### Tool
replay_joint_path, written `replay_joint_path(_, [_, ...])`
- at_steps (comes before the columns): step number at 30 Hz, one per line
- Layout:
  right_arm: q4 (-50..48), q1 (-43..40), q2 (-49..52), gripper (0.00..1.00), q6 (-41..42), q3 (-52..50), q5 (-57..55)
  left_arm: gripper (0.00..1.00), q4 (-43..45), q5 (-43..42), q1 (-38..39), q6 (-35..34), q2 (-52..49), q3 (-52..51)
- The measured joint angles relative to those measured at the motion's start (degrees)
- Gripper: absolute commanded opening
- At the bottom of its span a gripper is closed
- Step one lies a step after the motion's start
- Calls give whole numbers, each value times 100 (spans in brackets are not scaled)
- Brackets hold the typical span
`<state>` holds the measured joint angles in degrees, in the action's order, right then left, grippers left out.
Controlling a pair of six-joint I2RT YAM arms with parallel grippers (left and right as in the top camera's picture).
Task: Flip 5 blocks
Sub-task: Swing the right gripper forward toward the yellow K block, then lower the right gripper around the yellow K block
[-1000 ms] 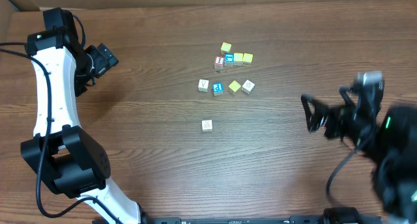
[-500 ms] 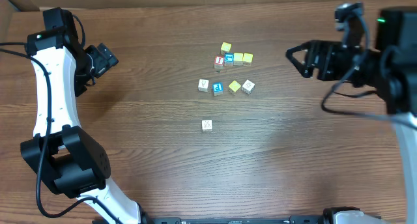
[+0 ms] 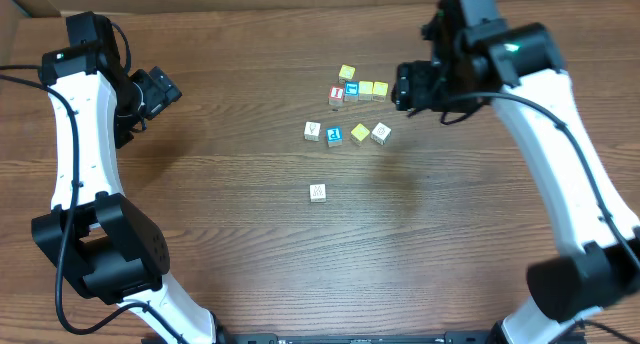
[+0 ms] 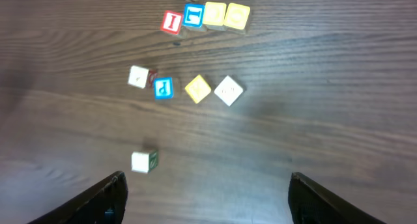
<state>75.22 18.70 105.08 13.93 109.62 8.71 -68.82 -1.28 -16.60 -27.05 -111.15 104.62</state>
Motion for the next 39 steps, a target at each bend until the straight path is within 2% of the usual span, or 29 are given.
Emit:
replay_joint_path(8, [-608,330,1069,80,92,0,-164,100,2,0,0,0,0,0])
replay_joint_path(14, [-800,573,1462,80,105,0,-164,100,2,0,0,0,0,0])
replay_joint_path(22, [-1366,566,1558,80,299,-175,-168,100,2,0,0,0,0,0])
replay_joint_path(35, [-2542,568,1558,72,337,-1475,-573,100,2,0,0,0,0,0])
replay_joint_path(39, [-2712,568,1558,71,52,-1648,-785,100,2,0,0,0,0,0])
